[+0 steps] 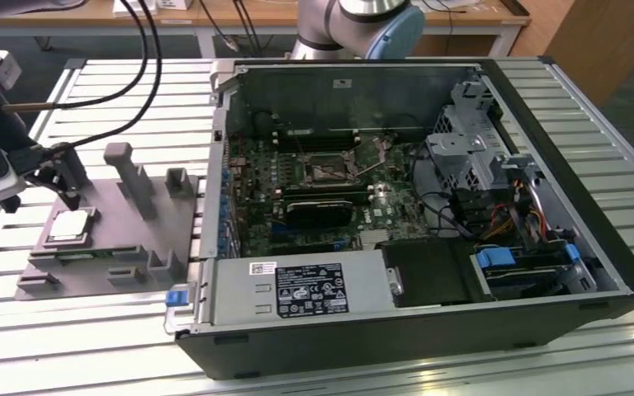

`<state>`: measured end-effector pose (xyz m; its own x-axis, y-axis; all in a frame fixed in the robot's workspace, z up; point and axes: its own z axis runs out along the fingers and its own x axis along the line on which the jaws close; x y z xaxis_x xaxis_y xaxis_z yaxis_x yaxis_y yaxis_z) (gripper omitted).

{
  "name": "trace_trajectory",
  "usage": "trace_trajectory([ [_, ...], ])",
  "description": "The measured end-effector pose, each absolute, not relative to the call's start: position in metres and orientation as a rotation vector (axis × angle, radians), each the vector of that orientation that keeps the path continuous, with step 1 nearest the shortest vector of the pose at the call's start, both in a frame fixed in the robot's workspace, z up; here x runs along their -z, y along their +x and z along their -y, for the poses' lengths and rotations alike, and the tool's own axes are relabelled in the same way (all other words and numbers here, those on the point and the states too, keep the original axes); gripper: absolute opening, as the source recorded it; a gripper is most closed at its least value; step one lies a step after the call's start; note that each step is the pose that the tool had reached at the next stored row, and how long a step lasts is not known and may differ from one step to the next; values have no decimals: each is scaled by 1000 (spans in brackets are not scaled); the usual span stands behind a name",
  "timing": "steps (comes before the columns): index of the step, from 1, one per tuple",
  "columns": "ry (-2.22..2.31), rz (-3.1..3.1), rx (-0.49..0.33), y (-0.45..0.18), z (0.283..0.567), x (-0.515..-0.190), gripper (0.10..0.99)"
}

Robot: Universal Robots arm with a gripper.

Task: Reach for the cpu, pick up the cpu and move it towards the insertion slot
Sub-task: 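Pick up the cpu and move it towards the insertion slot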

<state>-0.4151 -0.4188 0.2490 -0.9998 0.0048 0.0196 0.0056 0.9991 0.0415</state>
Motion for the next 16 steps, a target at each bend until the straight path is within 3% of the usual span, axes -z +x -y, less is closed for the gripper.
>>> trace_trajectory([
  [16,-13,3141,66,-415,419,-224,776],
])
